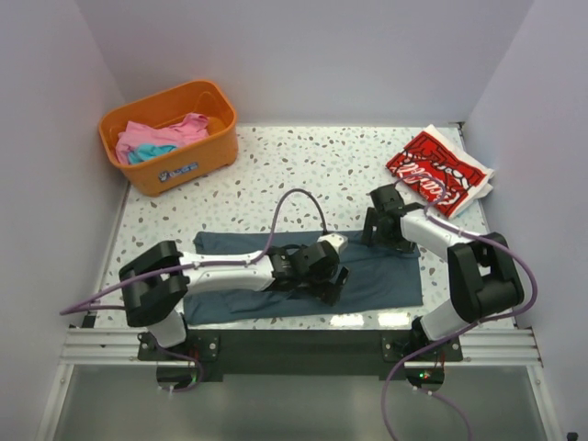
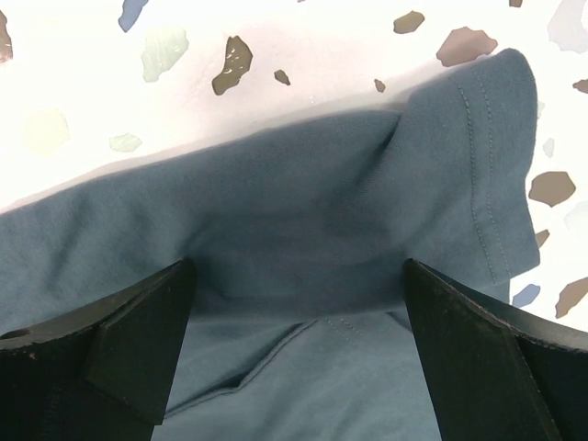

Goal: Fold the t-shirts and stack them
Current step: Fold the tshirt

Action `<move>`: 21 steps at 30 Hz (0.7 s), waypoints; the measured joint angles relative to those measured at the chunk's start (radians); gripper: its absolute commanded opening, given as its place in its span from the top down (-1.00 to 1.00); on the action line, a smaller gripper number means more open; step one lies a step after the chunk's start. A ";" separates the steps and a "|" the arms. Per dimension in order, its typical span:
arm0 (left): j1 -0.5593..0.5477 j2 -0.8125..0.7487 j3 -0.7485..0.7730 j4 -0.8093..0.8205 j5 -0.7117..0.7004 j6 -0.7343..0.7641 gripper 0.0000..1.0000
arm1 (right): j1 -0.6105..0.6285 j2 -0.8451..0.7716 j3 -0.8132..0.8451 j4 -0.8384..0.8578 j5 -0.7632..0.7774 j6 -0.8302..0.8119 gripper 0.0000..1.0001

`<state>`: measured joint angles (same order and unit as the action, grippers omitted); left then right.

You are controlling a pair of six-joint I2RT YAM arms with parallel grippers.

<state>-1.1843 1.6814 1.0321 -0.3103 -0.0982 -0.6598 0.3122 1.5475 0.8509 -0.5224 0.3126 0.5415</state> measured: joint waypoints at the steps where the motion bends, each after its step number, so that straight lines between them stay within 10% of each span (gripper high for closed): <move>1: 0.001 -0.016 -0.001 -0.008 -0.010 -0.002 -1.00 | 0.000 -0.002 0.000 -0.001 0.000 -0.001 -0.97; 10: 0.035 -0.492 -0.078 -0.128 -0.215 -0.094 -1.00 | 0.000 -0.116 0.009 -0.024 -0.043 -0.031 -0.97; 21: 0.514 -0.575 -0.438 -0.267 -0.175 -0.250 -1.00 | 0.000 -0.087 0.055 0.028 -0.130 -0.077 -0.97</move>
<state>-0.6701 1.1069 0.5938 -0.5774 -0.2729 -0.9096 0.3119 1.4601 0.9058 -0.4942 0.1822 0.4648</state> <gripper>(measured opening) 0.997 0.986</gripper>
